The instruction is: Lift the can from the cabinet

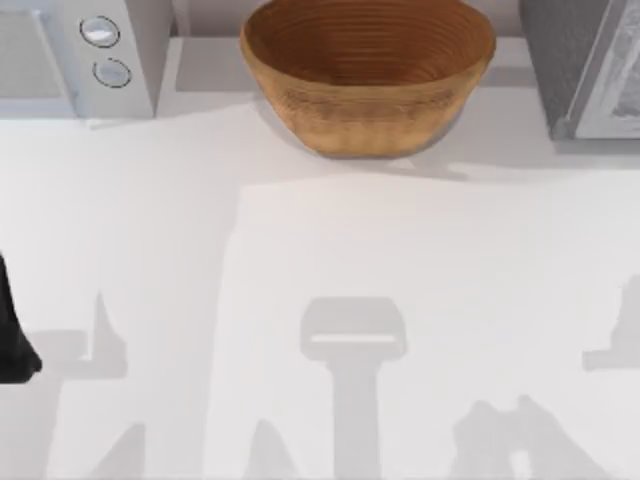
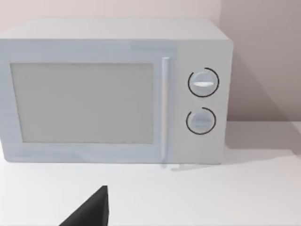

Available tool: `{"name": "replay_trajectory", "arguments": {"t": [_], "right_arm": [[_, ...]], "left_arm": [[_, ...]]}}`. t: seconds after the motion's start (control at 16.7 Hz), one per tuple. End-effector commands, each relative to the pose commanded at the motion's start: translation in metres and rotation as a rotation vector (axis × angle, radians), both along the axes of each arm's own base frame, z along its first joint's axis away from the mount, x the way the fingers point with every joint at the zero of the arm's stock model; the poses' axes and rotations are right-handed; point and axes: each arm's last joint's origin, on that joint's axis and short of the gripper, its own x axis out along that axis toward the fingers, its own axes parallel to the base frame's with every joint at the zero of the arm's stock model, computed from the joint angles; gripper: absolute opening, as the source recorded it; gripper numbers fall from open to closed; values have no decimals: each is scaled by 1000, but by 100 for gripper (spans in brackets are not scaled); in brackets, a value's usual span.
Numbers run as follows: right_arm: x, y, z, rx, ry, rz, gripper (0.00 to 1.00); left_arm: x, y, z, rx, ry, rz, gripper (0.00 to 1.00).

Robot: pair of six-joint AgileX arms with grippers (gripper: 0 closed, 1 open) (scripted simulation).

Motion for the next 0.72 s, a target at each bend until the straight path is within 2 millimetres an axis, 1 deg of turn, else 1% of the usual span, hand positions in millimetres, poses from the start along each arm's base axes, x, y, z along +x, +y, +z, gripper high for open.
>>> {"name": "replay_trajectory", "arguments": {"t": [0.48, 0.72], "right_arm": [[41, -20, 6, 82, 99, 126, 0], [62, -36, -1, 137, 147, 184, 0]], "left_arm": [[0, 0, 0, 0, 0, 0, 100], [0, 0, 0, 0, 0, 0, 100]]}}
